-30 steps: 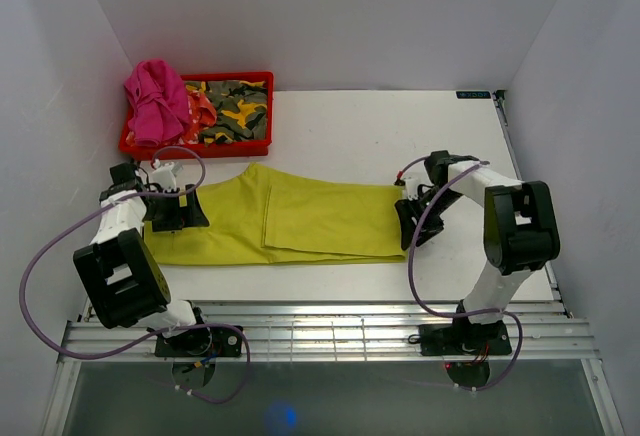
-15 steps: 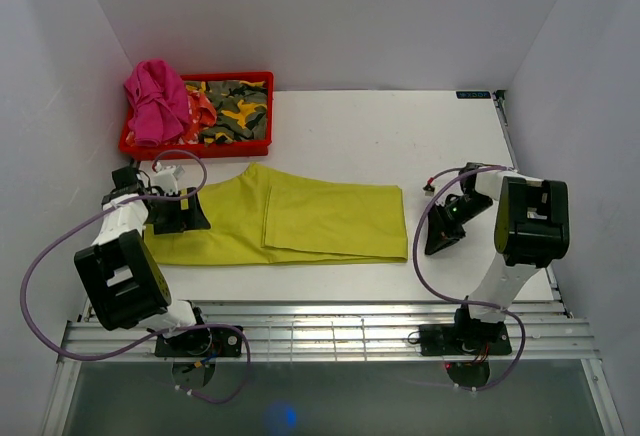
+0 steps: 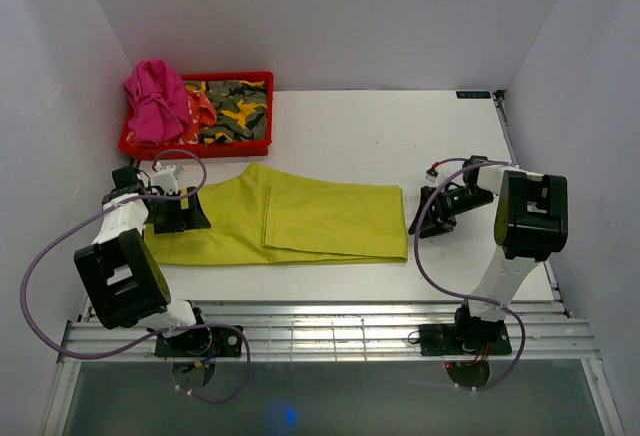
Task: Fold and stack the trousers
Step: Fold the trousers
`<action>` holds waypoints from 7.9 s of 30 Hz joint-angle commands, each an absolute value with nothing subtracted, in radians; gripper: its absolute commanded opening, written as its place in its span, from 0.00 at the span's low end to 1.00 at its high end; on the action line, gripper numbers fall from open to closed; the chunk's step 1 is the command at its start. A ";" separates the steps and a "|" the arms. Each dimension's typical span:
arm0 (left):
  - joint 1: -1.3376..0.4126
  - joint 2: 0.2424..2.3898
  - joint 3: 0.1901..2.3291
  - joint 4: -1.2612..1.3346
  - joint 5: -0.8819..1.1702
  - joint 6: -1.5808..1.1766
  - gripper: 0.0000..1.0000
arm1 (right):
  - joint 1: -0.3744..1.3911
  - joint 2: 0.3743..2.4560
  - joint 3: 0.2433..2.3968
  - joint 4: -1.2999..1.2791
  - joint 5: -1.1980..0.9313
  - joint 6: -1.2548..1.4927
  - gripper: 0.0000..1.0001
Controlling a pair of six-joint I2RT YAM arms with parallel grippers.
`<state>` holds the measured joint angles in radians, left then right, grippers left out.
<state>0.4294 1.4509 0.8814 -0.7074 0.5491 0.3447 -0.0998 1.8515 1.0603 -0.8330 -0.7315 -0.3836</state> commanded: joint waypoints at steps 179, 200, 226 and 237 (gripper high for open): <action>0.273 1.763 1.009 -0.736 0.649 0.094 0.40 | 0.885 2.209 1.700 0.273 -0.798 0.724 0.52; 0.402 1.459 1.306 -0.959 1.115 0.431 0.72 | 0.462 1.766 1.428 -0.338 -0.962 0.046 0.95; 0.222 2.089 1.293 -0.319 1.034 -0.157 0.47 | 0.321 2.221 1.549 -0.278 -0.991 0.054 0.89; 0.222 1.721 1.171 -0.885 1.143 0.354 0.52 | 0.379 1.775 1.139 -0.157 -1.144 0.199 0.89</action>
